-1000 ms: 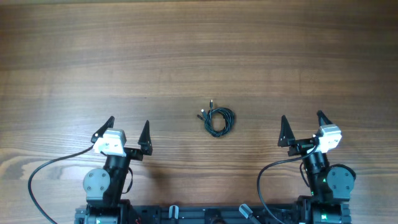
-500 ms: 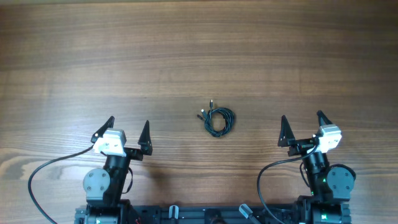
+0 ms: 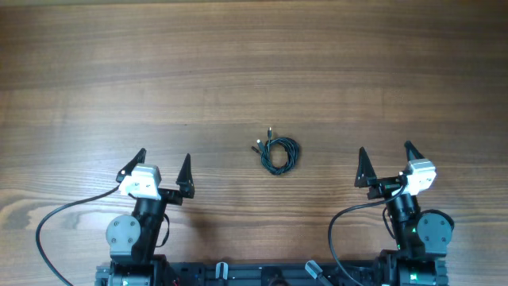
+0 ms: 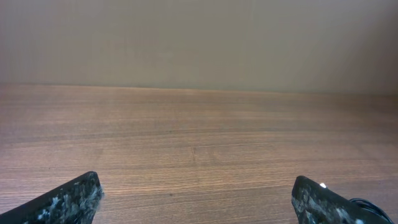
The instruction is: Untangle cables
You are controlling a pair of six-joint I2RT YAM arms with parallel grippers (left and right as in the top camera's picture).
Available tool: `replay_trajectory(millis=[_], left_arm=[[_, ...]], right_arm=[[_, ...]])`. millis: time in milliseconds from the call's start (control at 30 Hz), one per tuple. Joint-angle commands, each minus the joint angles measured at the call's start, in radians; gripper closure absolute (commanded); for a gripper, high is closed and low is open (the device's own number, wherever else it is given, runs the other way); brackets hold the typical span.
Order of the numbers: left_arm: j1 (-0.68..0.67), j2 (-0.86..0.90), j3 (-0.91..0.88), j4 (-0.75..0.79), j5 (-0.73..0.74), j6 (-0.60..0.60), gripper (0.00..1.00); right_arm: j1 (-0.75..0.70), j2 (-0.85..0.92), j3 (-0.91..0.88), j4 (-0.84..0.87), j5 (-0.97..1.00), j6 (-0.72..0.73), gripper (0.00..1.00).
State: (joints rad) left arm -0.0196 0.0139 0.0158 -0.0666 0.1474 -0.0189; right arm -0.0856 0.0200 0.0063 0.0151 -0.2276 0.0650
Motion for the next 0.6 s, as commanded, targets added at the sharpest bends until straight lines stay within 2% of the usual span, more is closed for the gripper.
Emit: replay_trajectory(millis=[0,233,467,567], left_arm=[[-0.005,-0.007,-0.010,0.004,-0.003,0.019,0.00],[-0.005,-0.007,-0.010,0.003,-0.041,0.019,0.00],[-0.005,-0.006,-0.010,0.007,-0.007,0.012,0.00],[-0.005,-0.006,-0.010,0.133,0.020,0.011,0.00]], right_arm=[[0.004,-0.017,-0.001,0.002,0.009,-0.011,0.00],[0.004,-0.017,-0.001,0.002,0.009,-0.010,0.00],[0.004,-0.017,-0.001,0.002,0.009,-0.010,0.00],[0.004,-0.017,-0.001,0.002,0.009,-0.010,0.00]])
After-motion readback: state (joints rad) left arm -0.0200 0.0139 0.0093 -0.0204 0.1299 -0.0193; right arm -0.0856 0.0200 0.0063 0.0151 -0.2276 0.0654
